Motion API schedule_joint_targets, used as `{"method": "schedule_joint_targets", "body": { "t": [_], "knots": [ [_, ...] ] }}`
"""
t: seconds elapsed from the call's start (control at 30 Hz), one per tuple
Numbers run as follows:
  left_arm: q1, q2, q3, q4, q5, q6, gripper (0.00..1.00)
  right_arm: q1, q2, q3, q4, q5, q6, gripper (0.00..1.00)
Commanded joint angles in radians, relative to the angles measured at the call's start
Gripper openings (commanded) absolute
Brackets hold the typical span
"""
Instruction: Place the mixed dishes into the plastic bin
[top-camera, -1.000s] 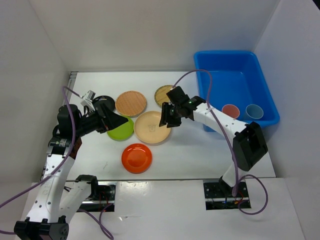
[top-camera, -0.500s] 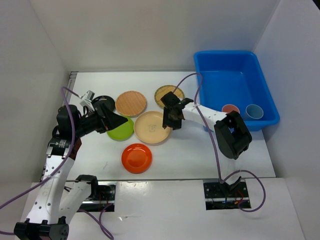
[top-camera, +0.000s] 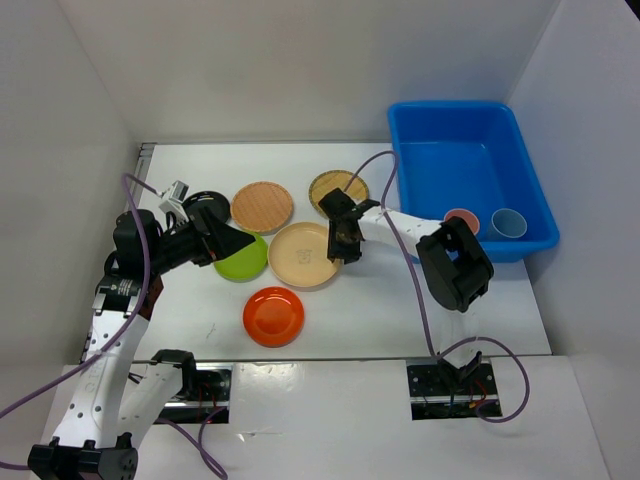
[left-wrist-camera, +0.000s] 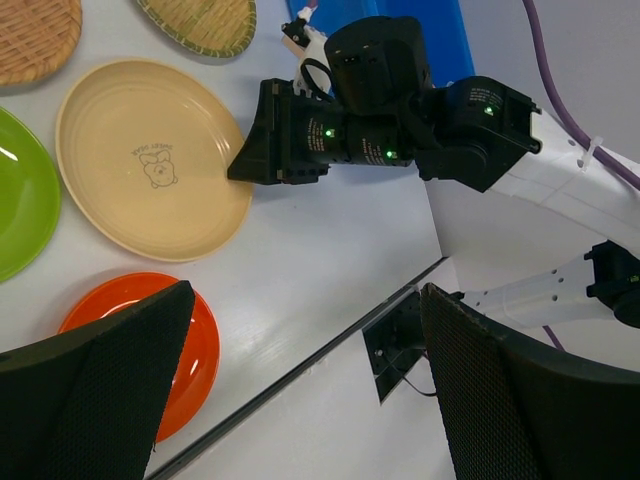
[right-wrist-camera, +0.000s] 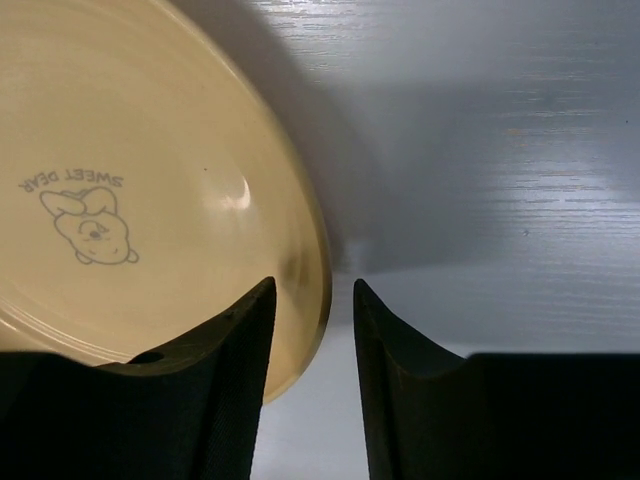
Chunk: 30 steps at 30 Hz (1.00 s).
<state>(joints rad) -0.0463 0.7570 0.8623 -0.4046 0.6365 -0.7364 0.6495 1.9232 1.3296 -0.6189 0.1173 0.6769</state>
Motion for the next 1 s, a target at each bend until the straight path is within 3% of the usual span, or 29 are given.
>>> {"method": "schedule_joint_targets", "body": {
  "t": [0.0,0.07,0.2,0.33,0.63,0.97],
  "knots": [
    [0.006,-0.012,0.034,0.013,-0.003,0.012,1.0,-0.001,0.016,0.005,0.045,0.025,0.01,0.41],
    [0.006,-0.012,0.034,0.013,-0.003,0.012,1.0,-0.001,0.025,0.005,0.045,0.016,0.01,0.39],
    [0.006,-0.012,0.034,0.013,-0.003,0.012,1.0,-0.001,0.034,0.005,0.045,0.016,0.01,0.23],
    [0.006,-0.012,0.034,0.013,-0.003,0.022,1.0,-0.001,0.013,0.034,-0.017,0.038,0.0,0.0],
    [0.006,-0.012,0.043,0.013,-0.012,0.022,1.0,-0.068,-0.193,0.161,-0.215,0.038,-0.082,0.0],
    [0.006,-0.012,0.034,0.023,-0.012,0.022,1.0,-0.319,-0.309,0.483,-0.248,-0.154,-0.122,0.0]
  ]
}}
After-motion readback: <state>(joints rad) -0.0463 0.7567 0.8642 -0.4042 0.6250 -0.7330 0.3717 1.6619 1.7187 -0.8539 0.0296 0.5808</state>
